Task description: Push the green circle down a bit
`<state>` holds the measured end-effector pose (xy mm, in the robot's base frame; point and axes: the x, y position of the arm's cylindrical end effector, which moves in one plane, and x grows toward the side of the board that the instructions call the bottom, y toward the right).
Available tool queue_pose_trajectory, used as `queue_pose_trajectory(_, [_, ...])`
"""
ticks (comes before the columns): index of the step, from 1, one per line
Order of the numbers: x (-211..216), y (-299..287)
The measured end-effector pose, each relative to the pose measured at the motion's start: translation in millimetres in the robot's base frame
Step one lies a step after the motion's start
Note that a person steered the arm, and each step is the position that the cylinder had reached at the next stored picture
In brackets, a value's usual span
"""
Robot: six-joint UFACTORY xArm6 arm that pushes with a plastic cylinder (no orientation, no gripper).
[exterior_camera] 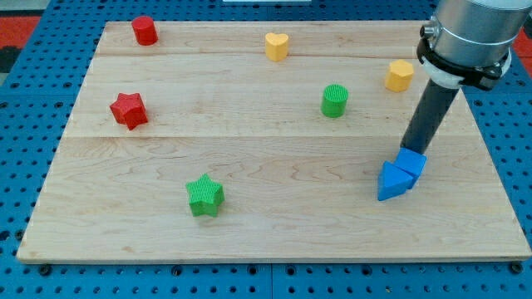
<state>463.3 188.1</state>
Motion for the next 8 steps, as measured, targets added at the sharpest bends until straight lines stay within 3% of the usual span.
queue_pose_trajectory(2, [-36, -98])
queue_pose_trajectory(3, [-20, -120])
queue_pose_trajectory(4, [-87, -133])
queue_pose_trajectory(5, [-126, -101])
queue_pose_trajectory(6, [-78, -52])
queue_pose_trajectory(7, [-52, -47])
queue_pose_trajectory(8, [-124, -29])
